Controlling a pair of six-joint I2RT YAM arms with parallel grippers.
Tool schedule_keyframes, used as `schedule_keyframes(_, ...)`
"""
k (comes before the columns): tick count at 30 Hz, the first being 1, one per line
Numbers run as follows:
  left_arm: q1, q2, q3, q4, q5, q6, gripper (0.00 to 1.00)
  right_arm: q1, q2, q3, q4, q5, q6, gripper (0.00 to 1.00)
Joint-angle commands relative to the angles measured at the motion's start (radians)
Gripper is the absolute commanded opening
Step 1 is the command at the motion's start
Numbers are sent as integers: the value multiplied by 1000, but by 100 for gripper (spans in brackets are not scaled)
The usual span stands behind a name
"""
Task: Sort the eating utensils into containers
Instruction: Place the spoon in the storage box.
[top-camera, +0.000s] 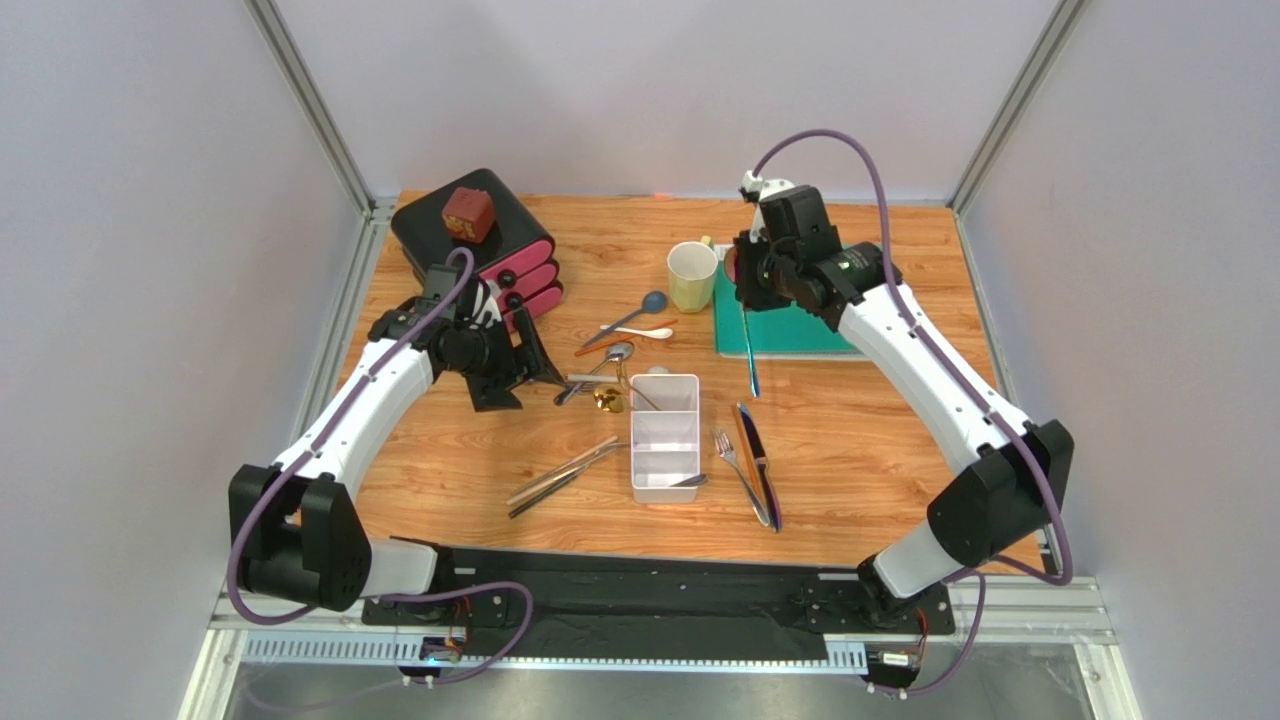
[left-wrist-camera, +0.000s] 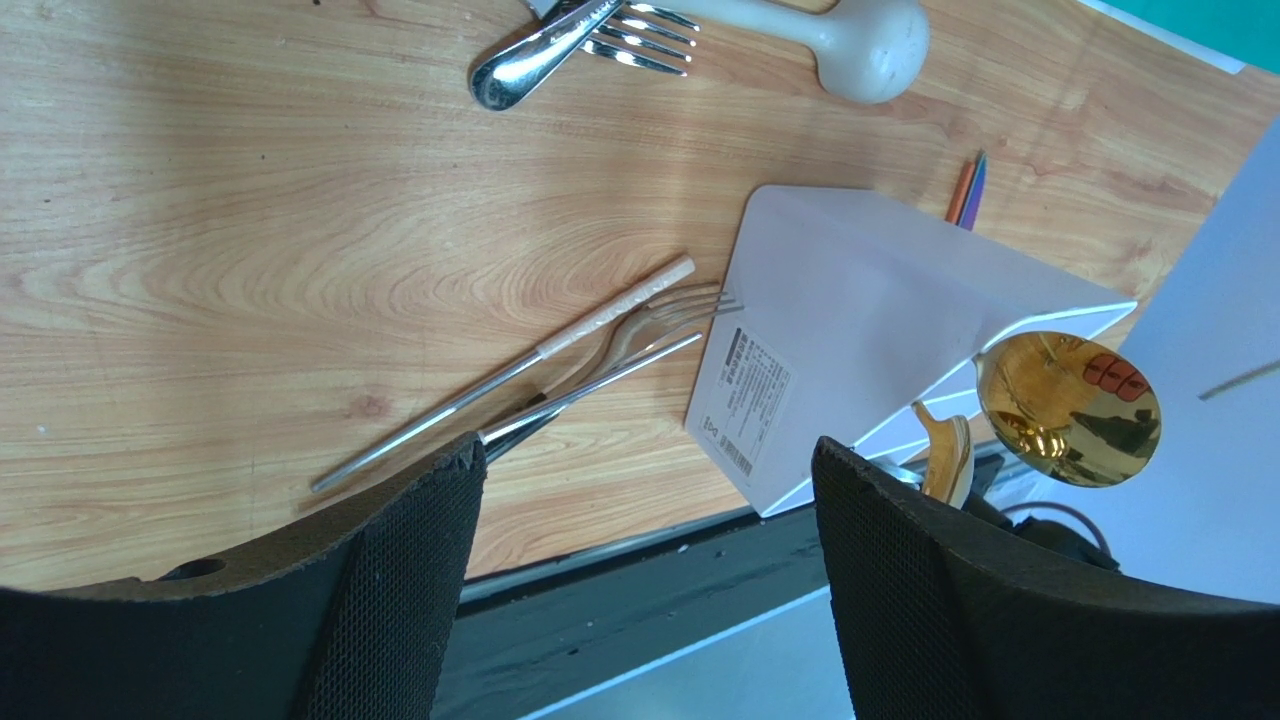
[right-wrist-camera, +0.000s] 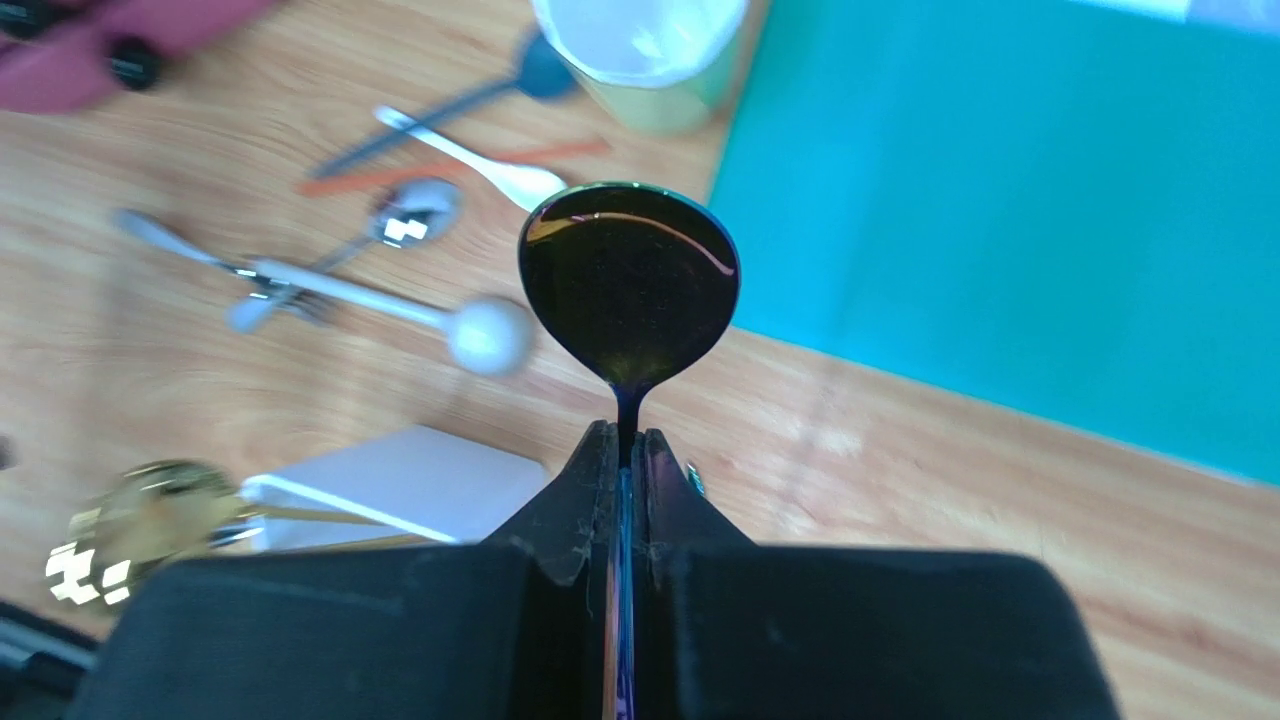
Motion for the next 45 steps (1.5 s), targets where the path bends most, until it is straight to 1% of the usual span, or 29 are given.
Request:
schedule_keyframes(1, 7, 6, 13, 14, 6, 15, 85, 102, -77, 65, 63, -130, -89, 0)
schedule_keyframes(2, 7, 6, 13, 17, 7, 15, 85, 136, -85, 49, 77, -117, -172, 0)
schedule_keyframes(4, 7, 10, 14, 17, 9, 16, 85, 205, -94, 29, 106, -116, -226, 0)
schedule_keyframes(8, 7, 7, 14, 14, 7, 16, 85, 262, -110, -27, 181, -138, -249, 0)
schedule_keyframes(9, 7, 6, 14, 16, 4, 15, 85, 296, -116, -53, 228, -123, -275, 0)
schedule_keyframes(10, 7, 4, 14, 16, 4, 15, 85, 308, -126, -66, 253, -89, -287, 0)
schedule_keyframes(12, 7, 9, 17, 16, 7, 16, 85, 330, -127, -105, 333, -77, -318, 0)
schedule_keyframes(14, 7, 13, 17, 16, 10, 18, 85, 340, -117, -119, 376, -37, -335, 0)
schedule_keyframes(16, 7, 13, 17, 16, 6, 18, 85, 353, -102, -109, 408, -37, -361, 0)
schedule_keyframes(19, 7, 4, 17, 14, 1, 18, 85, 359, -58, -77, 408, -56, -363, 0)
schedule_keyframes(25, 7, -8, 10, 14, -4, 13, 85, 370, -24, -99, 480, -50, -329, 0)
schedule_keyframes(31, 7, -13, 10, 13, -5, 15, 85, 379, -42, -217, 641, 17, -304, 0)
schedule_keyframes(38, 7, -8, 11, 13, -2, 16, 85, 399, -47, -291, 693, 60, -271, 0)
schedule_keyframes(45, 7, -14, 8, 13, -4, 15, 85, 405, -76, -345, 695, 104, -237, 0)
